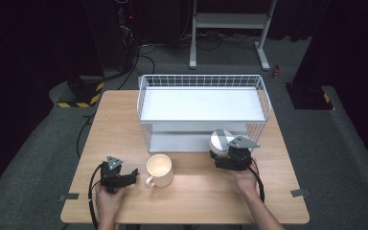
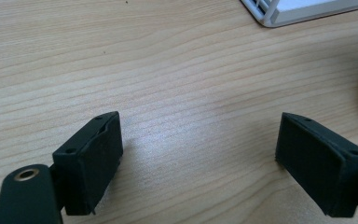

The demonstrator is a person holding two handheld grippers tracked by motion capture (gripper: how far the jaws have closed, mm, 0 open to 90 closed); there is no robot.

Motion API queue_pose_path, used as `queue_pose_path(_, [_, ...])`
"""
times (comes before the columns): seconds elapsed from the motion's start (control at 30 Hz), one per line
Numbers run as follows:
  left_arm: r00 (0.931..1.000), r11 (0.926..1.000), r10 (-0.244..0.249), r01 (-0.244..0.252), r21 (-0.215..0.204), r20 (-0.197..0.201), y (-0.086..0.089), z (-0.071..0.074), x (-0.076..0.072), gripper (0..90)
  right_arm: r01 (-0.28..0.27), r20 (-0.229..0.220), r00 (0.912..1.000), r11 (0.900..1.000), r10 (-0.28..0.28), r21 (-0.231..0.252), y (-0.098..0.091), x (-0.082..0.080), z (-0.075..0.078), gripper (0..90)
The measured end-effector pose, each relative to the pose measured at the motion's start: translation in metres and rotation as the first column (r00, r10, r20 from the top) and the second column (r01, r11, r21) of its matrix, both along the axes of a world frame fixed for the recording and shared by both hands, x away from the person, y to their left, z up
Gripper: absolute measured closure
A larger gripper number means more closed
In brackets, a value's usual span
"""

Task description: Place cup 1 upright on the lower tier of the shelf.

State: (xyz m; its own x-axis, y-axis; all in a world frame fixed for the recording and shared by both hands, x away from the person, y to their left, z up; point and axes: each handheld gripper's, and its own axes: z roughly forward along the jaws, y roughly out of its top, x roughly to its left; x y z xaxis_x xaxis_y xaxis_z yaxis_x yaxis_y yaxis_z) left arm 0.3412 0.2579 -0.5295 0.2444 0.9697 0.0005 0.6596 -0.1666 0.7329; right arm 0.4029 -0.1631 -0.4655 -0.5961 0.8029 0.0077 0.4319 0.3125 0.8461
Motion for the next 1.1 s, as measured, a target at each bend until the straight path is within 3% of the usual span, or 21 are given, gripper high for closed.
queue_pose_path(0.53, [1.0000,1.0000,0.001,-0.001,0.002,0.003,0.001,0.000,0.000,15.6,0.086,-0.040,0.9955,0.9963,-0.086,-0.001,-0.007,0.025,-0.006,18.4])
queue_pose_path(1.1, [1.0000,1.0000,0.001,-0.001,0.002,0.001,0.001,0.000,0.000,15.6,0.137,-0.027,0.9902,0.9905,-0.137,-0.008,-0.008,0.039,-0.013,18.4])
